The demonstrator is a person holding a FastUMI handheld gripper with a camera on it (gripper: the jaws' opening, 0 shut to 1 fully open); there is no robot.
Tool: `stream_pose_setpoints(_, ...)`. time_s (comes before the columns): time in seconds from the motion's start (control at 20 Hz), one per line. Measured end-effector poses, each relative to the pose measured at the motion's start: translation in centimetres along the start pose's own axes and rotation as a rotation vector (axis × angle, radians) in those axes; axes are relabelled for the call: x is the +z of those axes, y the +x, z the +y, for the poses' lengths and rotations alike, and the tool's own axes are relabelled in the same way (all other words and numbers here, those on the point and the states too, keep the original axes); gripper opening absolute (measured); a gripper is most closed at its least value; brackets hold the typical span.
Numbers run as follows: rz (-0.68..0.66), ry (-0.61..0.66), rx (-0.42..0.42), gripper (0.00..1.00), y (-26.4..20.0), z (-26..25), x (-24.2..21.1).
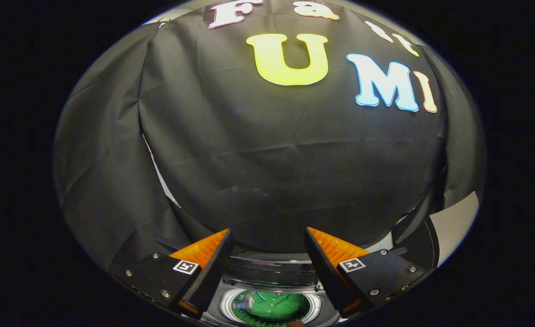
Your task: Put the clothes into the washing machine and then close the washing machine lid.
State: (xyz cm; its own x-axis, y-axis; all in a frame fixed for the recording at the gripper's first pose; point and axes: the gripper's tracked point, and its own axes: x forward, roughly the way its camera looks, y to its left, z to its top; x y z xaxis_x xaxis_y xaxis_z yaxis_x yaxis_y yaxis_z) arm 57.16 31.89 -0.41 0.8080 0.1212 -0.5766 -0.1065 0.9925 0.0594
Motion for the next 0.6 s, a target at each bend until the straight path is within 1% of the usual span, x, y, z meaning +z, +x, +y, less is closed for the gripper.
stream_pose_setpoints(0.15, 0.08, 0.026, 0.015, 0.96, 0.6, 0.2, -1.4)
stream_pose_setpoints(0.25, 0.083, 0.04, 0.0, 0.96, 0.5, -0.1, -1.4)
stream_pose_setpoints(0.6, 0.057, 0.039, 0.015, 0.97, 0.0, 0.1, -2.0)
